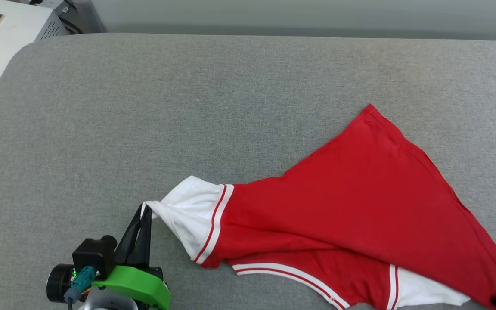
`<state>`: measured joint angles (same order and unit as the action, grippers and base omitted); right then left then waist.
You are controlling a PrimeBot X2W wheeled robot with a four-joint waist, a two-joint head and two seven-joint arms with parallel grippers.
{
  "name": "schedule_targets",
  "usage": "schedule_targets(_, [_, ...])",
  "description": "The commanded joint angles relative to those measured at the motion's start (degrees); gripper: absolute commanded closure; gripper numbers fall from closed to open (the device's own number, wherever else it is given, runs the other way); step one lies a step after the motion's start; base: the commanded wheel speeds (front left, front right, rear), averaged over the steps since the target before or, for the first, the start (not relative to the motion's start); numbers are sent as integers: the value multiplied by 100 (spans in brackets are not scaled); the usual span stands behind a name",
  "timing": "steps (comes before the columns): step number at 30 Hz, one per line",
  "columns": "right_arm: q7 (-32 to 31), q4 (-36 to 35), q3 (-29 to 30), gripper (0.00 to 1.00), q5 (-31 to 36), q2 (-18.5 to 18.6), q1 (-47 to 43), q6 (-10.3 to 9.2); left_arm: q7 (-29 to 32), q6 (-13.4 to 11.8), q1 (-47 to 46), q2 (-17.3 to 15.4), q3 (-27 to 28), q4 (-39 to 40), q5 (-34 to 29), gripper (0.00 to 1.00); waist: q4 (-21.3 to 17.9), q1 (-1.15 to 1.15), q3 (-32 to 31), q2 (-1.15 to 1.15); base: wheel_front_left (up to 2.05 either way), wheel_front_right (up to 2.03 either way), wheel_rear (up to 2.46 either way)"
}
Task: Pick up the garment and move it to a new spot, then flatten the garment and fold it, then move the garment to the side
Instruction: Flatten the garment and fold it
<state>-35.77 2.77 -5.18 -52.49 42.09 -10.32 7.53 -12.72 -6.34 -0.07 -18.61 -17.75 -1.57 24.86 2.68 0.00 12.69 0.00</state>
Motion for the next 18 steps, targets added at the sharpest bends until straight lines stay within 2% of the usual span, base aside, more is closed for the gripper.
schedule_targets(1, [12,113,98,100,45,-283,-241,-4,17,-42,43,-34,0,14,60,100,-1,0,10,0,0,0,0])
schedule_targets(3, [72,146,251,100,55,-402,-232,-4,21,-61,63,-33,-4,12,66,100,-14,0,-15,0,0,0,0])
schedule_targets(4, [118,140,350,92,64,-439,-199,-4,25,-68,73,-33,-8,14,68,100,-19,0,-29,0,0,0,0])
schedule_targets(5, [178,109,485,0,67,-470,-146,-4,30,-75,87,-33,-15,18,70,100,-24,0,-54,0,0,0,0])
schedule_targets(13, [458,-833,1284,0,248,-235,467,-4,78,-135,84,-37,-92,195,22,100,65,0,-77,0,0,0,0])
schedule_targets(18, [97,-1333,1120,0,396,-11,1363,-4,98,-128,-41,-8,-183,303,-29,100,217,0,91,0,0,0,0])
